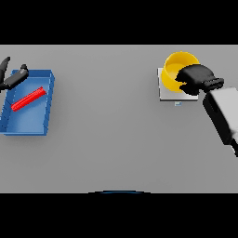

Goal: Pick up the red beaker and tilt it to pour out 1 green nut into yellow bowl. Pick up the yellow bowl and place it on the metallic measuring scale.

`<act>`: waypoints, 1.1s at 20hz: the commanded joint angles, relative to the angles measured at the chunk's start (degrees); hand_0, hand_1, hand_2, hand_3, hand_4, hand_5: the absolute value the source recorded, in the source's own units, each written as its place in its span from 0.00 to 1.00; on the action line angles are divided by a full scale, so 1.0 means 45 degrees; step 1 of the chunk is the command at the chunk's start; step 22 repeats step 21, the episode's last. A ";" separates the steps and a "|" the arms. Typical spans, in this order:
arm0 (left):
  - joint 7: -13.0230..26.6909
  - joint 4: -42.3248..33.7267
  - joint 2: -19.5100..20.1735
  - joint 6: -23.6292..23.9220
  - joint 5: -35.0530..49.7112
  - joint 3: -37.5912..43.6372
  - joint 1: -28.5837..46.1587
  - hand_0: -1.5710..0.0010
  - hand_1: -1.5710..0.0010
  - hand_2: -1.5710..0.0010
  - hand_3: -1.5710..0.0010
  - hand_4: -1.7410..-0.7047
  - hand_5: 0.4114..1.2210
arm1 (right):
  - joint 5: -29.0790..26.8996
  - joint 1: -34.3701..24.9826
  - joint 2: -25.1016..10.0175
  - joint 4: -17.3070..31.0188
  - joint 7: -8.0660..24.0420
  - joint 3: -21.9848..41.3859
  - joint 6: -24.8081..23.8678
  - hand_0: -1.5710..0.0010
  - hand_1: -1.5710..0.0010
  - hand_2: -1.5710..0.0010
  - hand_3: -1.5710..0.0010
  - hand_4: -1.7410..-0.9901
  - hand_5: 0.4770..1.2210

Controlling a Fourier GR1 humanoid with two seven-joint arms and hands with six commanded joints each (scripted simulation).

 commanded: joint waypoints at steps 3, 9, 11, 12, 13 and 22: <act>-0.0118 0.0053 0.0084 -0.0146 -0.0006 -0.0015 0.0051 1.00 1.00 1.00 1.00 0.87 0.46 | -0.0079 0.0020 -0.0059 0.0100 -0.0061 -0.0072 0.0030 0.00 0.00 0.11 0.12 0.00 1.00; -0.0105 0.0081 0.0000 -0.0155 0.0030 -0.0033 -0.0028 1.00 1.00 1.00 1.00 0.87 0.44 | -0.0508 0.0002 0.0120 0.0239 0.0428 -0.0405 0.0550 0.40 0.48 0.55 0.63 0.27 0.66; -0.0174 0.0085 -0.0049 -0.0198 0.0116 -0.0014 -0.0008 1.00 1.00 1.00 1.00 0.87 0.44 | -0.0674 -0.0010 0.0144 0.0188 0.0437 -0.0508 0.0724 0.61 0.65 0.70 0.75 0.33 0.56; -0.0180 -0.0042 -0.0004 -0.0194 0.0136 -0.0004 0.0100 1.00 1.00 1.00 1.00 0.87 0.43 | -0.0689 0.0064 0.0055 0.0147 0.0442 -0.0502 0.0832 0.69 0.71 0.76 0.80 0.34 0.52; -0.0130 -0.0071 0.0018 -0.0204 0.0077 -0.0057 0.0077 1.00 1.00 1.00 1.00 0.88 0.42 | -0.0642 0.0052 0.0085 0.0240 0.0443 -0.0477 0.0773 0.75 0.76 0.81 0.84 0.35 0.50; -0.0123 -0.0033 -0.0044 -0.0083 0.0029 -0.0047 0.0010 1.00 1.00 1.00 1.00 0.88 0.43 | -0.0464 0.0124 -0.0044 0.0073 0.0566 -0.0203 0.1170 0.96 0.96 0.97 0.97 0.47 0.41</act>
